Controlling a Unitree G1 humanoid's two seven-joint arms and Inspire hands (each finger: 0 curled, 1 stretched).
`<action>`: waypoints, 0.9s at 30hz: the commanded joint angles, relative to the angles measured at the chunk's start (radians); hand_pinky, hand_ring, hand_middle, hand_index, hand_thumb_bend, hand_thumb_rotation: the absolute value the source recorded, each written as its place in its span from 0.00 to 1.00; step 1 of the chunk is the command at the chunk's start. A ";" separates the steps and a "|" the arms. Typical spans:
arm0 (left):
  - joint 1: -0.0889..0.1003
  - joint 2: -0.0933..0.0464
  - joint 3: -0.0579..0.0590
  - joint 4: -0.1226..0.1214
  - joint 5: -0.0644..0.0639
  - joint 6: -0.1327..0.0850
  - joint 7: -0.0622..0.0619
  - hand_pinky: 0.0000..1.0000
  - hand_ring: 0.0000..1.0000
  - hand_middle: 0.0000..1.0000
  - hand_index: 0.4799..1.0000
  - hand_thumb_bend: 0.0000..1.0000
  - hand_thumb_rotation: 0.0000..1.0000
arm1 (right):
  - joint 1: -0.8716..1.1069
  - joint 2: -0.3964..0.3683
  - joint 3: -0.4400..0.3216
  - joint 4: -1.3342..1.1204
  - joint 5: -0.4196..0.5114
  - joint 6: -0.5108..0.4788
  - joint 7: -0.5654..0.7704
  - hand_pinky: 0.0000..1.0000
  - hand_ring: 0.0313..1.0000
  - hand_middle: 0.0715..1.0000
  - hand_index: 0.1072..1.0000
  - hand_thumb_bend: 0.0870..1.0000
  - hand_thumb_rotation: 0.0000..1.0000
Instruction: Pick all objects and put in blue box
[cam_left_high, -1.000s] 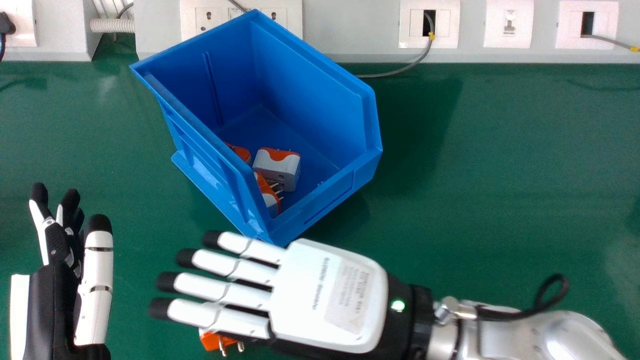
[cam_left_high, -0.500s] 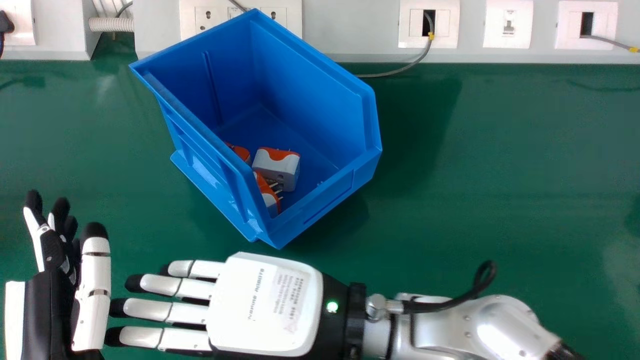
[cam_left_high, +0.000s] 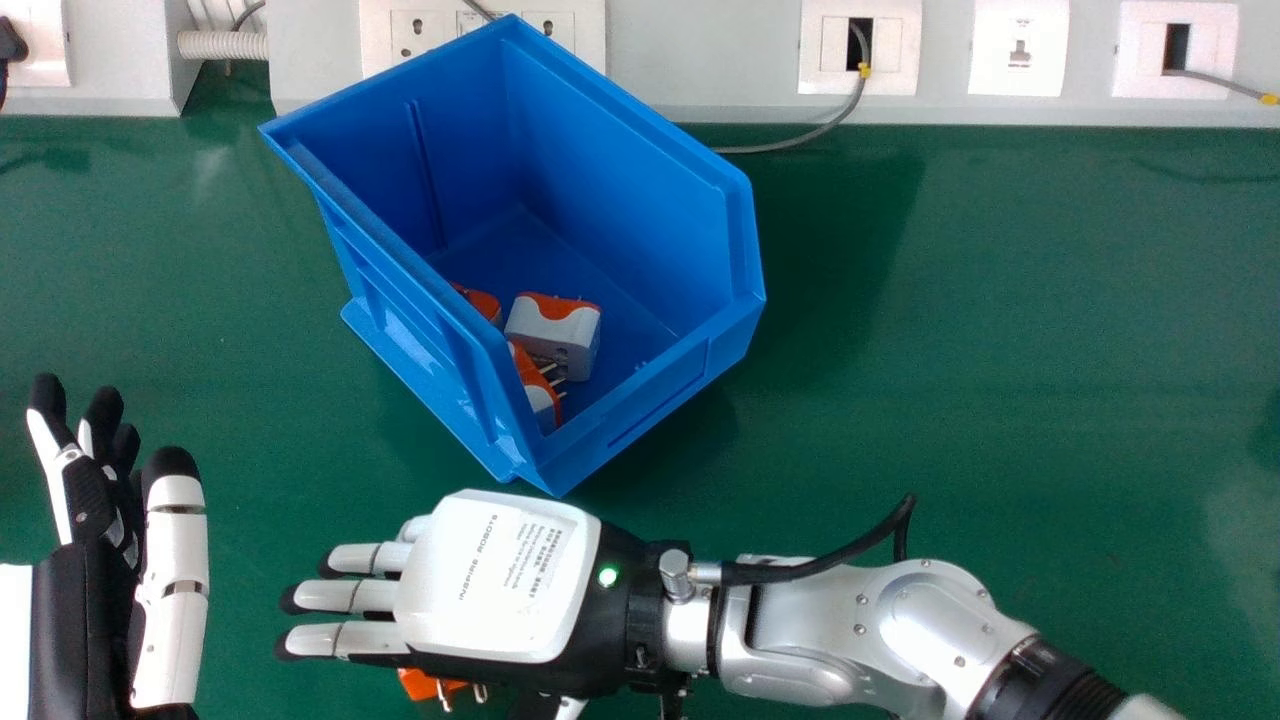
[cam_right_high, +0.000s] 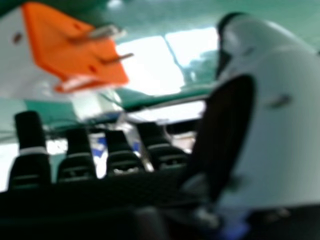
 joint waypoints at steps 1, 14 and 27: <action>-0.003 0.008 0.010 -0.005 0.000 -0.027 0.001 1.00 1.00 1.00 1.00 0.18 0.92 | -0.035 0.009 -0.006 -0.013 0.035 0.005 0.026 0.75 0.92 0.95 0.91 0.42 0.44; -0.005 0.011 0.009 -0.016 -0.003 -0.014 -0.005 1.00 1.00 1.00 1.00 0.18 0.96 | -0.063 0.005 -0.004 -0.010 0.054 0.054 0.099 0.76 0.92 0.95 0.91 0.52 0.49; 0.013 -0.014 -0.013 -0.038 0.021 -0.008 0.007 1.00 1.00 1.00 1.00 0.17 0.99 | -0.077 0.029 0.068 -0.023 0.009 0.126 0.151 0.77 0.92 0.94 0.91 0.50 0.55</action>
